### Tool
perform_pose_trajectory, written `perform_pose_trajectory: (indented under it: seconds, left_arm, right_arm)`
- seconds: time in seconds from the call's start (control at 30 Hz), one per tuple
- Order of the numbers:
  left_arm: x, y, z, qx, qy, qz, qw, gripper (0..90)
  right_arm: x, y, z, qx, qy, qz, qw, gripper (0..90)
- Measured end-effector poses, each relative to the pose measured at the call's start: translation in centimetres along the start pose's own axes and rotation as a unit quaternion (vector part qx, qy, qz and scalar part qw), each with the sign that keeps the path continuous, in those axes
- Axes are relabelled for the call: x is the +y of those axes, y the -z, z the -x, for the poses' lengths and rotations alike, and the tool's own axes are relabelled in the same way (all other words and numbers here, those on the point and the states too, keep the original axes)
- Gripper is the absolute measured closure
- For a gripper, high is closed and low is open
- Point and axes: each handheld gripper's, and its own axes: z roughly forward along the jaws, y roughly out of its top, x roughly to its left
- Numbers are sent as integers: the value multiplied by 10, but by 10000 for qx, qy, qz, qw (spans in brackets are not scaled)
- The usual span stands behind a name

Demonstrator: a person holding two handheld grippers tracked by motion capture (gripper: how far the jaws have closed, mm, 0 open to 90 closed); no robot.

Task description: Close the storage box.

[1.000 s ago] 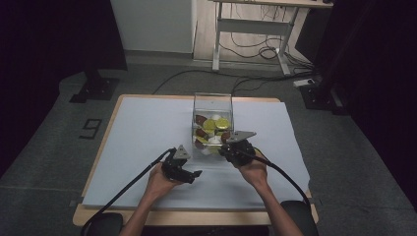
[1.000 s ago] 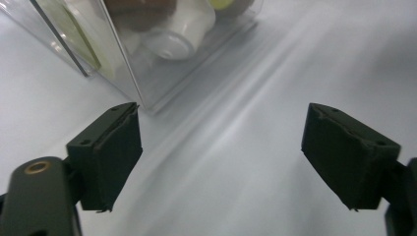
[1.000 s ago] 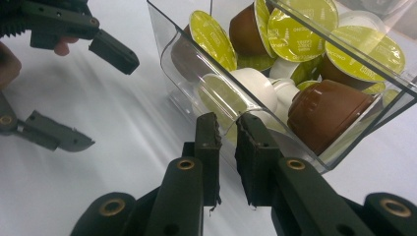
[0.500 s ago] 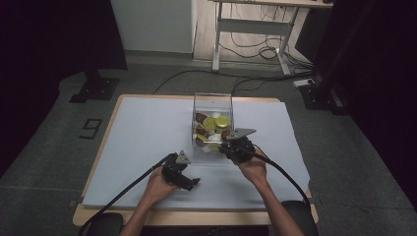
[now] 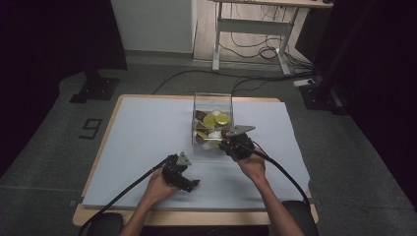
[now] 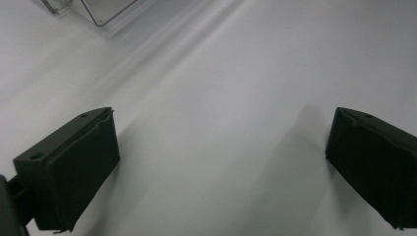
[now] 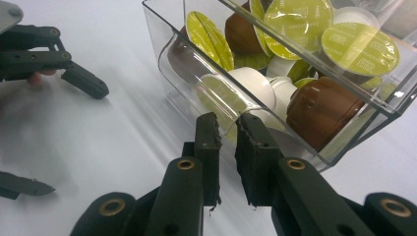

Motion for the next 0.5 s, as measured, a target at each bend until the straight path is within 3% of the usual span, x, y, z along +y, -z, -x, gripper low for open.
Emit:
perform_pose_trajectory:
  seconds: [0.5]
  left_arm:
    - [0,0,0,-3,6,3,10000,0]
  right_arm:
    - [4,-7,7,-105,-54,31,9999,825]
